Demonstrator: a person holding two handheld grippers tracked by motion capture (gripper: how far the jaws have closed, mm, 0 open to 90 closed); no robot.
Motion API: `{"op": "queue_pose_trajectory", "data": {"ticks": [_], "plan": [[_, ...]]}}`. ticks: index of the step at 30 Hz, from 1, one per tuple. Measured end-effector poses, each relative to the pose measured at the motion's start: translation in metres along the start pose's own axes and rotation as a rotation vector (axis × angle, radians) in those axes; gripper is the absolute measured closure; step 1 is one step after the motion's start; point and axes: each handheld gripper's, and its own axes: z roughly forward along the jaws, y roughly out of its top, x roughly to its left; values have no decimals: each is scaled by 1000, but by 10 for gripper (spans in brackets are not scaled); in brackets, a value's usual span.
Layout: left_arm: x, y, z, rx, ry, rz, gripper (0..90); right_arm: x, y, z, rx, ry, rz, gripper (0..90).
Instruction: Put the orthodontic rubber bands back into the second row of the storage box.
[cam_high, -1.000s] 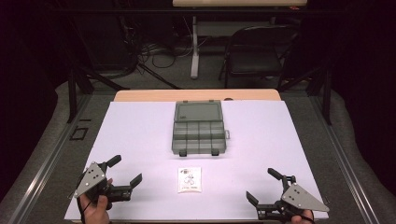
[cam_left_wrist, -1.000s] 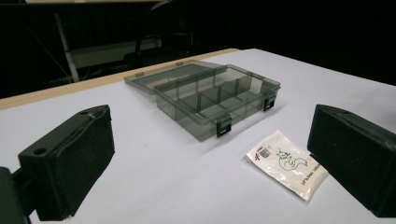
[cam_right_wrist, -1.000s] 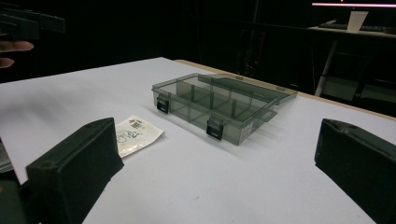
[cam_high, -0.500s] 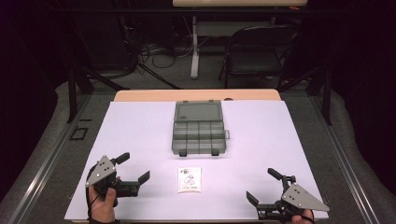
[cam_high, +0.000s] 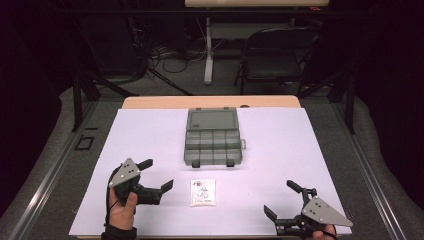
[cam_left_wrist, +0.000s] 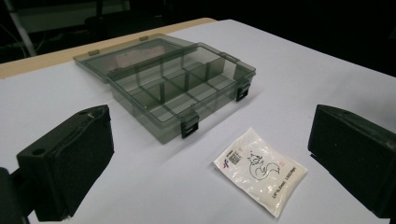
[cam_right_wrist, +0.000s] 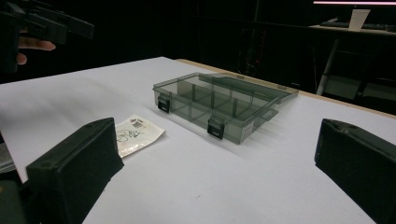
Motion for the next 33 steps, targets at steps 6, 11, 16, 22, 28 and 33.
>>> {"op": "queue_pose_trajectory", "data": {"ticks": [6,11,16,22,28,33], "plan": [[-5,10,15,41,-31,37,4,0,0,-1,2,-1,0,0],[-8,17,27,82,-51,60,5,0,0,0,3,-1,-1,0],[-7,20,39,120,-71,52,4,0,0,0,0,-1,0,0],[-6,25,52,191,-64,37,5,0,0,0,3,0,-1,0],[-4,29,59,222,-53,22,5,0,0,0,4,3,5,0],[-1,30,68,268,-44,-18,4,0,0,0,9,3,4,0]]}}
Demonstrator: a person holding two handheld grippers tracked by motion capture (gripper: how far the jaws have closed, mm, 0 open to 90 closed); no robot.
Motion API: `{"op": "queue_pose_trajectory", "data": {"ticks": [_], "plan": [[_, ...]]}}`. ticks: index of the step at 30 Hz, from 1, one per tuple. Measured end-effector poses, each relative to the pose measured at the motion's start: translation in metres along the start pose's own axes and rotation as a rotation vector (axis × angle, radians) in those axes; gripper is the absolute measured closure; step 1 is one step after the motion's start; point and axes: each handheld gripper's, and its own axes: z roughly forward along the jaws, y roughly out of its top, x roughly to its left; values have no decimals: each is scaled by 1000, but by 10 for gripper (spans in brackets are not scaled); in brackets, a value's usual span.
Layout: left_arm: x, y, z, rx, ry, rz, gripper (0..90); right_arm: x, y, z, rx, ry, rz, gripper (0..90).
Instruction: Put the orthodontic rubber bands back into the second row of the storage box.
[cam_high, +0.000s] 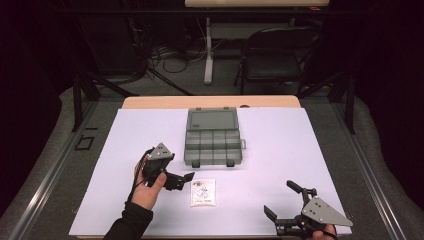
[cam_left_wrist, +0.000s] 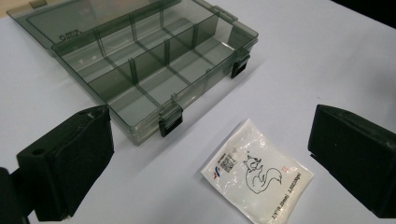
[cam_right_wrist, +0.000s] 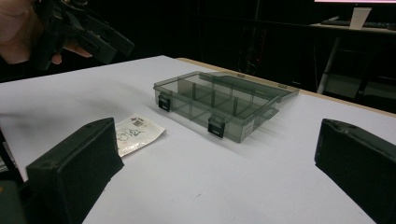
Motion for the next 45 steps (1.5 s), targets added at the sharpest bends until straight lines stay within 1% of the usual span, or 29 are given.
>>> {"op": "queue_pose_trajectory", "data": {"ticks": [3,5,8,10,13,14,16,20,22,24,27,28,29,30,31,32,33,35,36,37,38,39,40,41,42,45], "plan": [[2,1,4,6,-9,-20,4,0,0,0,2,2,1,0],[2,3,7,14,-5,-14,5,0,0,0,3,0,2,0],[3,4,10,11,-3,-7,4,0,0,0,4,0,1,0],[3,5,14,20,-12,-13,4,0,0,1,0,0,2,0],[2,6,18,24,-8,-7,4,0,0,1,1,0,2,0],[1,6,20,35,-13,5,4,0,0,1,1,0,2,0],[0,6,22,36,-12,6,4,-1,0,1,1,-1,-1,0],[0,6,30,63,-16,16,7,0,0,1,1,1,0,0],[0,6,31,71,-17,20,11,0,0,1,2,1,-1,0],[0,6,34,79,-13,20,44,0,0,1,2,1,0,0],[0,6,37,85,-10,29,129,0,-1,1,1,-3,1,0],[-1,6,37,90,-10,34,129,0,-1,1,1,-3,1,0],[-1,6,38,88,-11,32,157,0,-1,1,1,-3,2,0],[-2,6,40,89,-15,32,157,0,-1,1,1,-3,2,0],[-3,6,41,98,-20,40,216,-1,-1,0,5,-1,1,0],[-4,5,41,103,-18,50,216,-1,-1,0,5,-1,1,0],[-5,5,42,109,-18,59,287,-1,-1,0,6,-1,4,0],[-7,4,44,113,-20,58,298,-1,-1,0,5,-1,6,0],[-7,4,45,118,-29,56,325,-1,-1,0,5,0,6,0],[-7,3,46,118,-34,54,325,-1,-1,0,5,0,6,0],[-8,2,47,122,-42,56,343,-1,-1,1,2,-1,6,0],[-8,1,48,124,-43,57,385,-1,-1,0,7,0,8,0],[-9,0,49,128,-43,59,385,-1,-1,0,7,0,8,0],[-10,0,50,134,-50,63,422,-1,-1,0,8,1,8,0],[-11,-2,51,141,-51,75,437,-1,-1,0,7,1,9,0],[-12,-2,53,143,-49,82,453,-1,-1,0,7,2,10,0]]}}
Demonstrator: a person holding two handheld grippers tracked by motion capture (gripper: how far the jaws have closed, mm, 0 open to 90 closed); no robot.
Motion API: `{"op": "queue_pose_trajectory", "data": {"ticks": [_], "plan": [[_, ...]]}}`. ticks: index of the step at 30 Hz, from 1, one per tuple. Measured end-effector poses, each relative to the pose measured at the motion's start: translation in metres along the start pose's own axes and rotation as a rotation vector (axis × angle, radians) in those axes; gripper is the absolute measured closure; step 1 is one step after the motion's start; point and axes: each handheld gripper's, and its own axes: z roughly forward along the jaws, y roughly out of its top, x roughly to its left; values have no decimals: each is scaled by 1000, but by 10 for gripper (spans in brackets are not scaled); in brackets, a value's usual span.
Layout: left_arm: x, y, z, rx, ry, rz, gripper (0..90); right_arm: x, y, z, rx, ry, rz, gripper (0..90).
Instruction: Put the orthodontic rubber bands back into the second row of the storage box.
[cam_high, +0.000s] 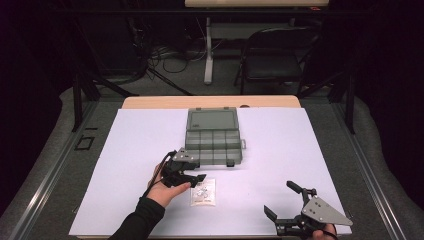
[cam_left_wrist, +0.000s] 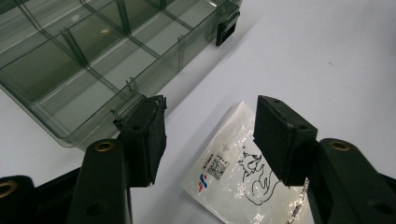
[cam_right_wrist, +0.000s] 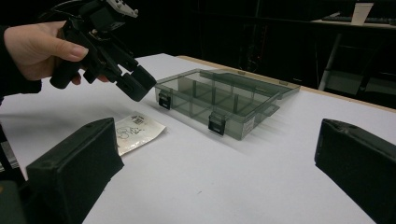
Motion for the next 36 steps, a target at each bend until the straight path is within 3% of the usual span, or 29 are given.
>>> {"op": "queue_pose_trajectory", "data": {"ticks": [6,14,24,36], "plan": [[-2,-2,6,23,18,19,475,0,0,0,-5,-1,0,0],[-3,-7,15,42,0,29,561,0,0,0,-5,1,5,0],[0,-11,21,62,-5,13,652,0,0,0,0,4,5,0],[-2,-15,27,94,-7,57,770,0,-1,0,7,7,11,0]]}}
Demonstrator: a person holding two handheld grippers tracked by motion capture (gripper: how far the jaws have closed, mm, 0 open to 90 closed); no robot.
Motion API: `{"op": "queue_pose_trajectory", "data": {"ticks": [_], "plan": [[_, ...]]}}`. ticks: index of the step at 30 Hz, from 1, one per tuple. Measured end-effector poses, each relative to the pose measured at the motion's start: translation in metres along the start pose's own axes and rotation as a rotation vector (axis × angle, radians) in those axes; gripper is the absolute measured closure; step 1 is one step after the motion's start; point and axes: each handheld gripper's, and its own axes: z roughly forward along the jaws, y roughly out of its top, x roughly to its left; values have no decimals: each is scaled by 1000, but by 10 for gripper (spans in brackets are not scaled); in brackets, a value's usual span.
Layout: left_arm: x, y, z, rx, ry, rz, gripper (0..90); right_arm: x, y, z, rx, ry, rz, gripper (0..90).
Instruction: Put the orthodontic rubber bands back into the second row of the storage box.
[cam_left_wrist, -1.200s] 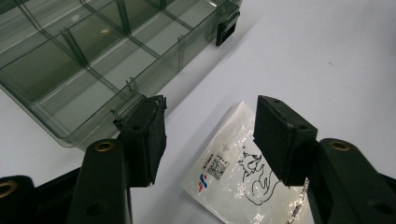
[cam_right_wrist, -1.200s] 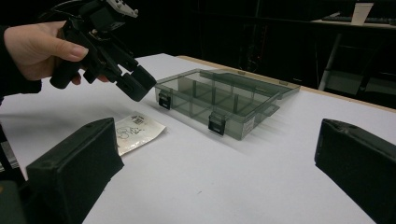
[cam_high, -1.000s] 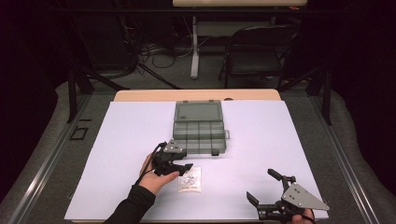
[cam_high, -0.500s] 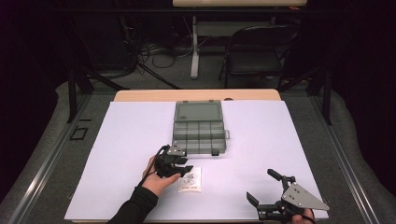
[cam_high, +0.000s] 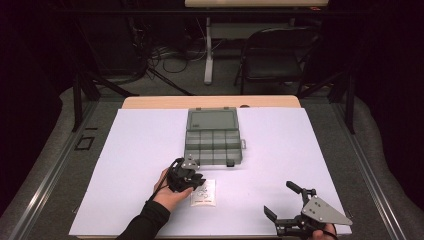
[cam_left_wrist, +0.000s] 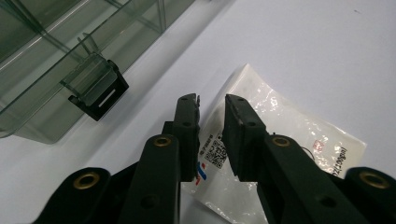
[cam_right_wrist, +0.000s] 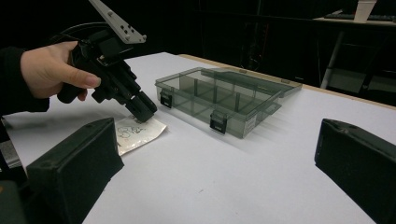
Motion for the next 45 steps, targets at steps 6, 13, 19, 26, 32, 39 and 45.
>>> {"op": "queue_pose_trajectory", "data": {"ticks": [6,13,19,26,32,39,45], "plan": [[-1,-1,0,5,6,25,811,0,0,0,-6,-1,0,0],[-2,-1,1,15,12,48,847,0,0,0,-5,-2,1,0],[-1,-1,0,16,2,54,875,0,0,1,-5,-2,2,0],[1,0,-6,-8,0,52,893,-1,0,0,-2,-5,6,0],[0,0,-16,-35,-14,61,895,0,0,0,-3,-7,6,0],[0,0,-24,-54,-30,58,895,-1,0,0,-3,-8,6,0],[-5,7,-41,-90,-32,88,896,-1,0,0,4,-11,6,0]]}}
